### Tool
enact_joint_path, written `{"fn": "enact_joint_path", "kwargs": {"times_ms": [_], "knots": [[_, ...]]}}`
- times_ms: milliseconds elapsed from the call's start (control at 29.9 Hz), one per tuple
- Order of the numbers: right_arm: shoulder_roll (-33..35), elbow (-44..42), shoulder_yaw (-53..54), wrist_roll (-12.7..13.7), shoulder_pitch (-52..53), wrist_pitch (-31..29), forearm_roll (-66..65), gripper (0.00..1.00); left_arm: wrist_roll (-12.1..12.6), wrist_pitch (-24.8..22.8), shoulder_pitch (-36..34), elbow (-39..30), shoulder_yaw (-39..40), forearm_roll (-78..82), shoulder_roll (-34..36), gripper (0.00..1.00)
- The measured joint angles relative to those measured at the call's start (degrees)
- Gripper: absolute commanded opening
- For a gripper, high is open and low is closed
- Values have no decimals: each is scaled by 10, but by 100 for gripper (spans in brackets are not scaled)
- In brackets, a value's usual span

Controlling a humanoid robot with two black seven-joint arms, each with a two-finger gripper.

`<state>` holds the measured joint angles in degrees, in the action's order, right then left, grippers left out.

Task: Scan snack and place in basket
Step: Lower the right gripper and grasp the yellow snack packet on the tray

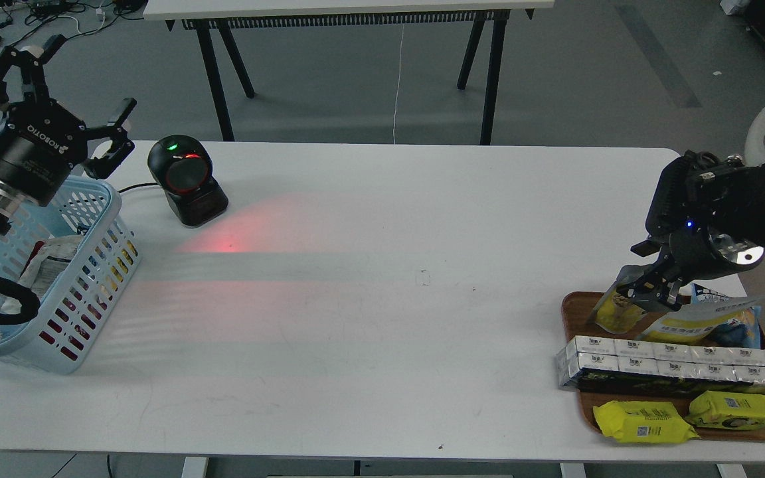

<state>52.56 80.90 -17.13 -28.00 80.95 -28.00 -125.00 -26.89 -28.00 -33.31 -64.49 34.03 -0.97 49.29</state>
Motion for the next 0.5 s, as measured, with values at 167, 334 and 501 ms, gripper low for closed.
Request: {"fn": "enact_joint_path", "kwargs": {"times_ms": [167, 334, 501], "knots": [[0, 0, 1, 0, -7, 0, 0, 50, 0, 0, 0, 1, 1, 0, -6, 100], [2, 0, 2, 0, -8, 0, 0, 39, 0, 0, -1, 1, 1, 0, -7, 100], [3, 0, 3, 0, -8, 0, 0, 21, 0, 0, -1, 1, 1, 0, -7, 100]]}}
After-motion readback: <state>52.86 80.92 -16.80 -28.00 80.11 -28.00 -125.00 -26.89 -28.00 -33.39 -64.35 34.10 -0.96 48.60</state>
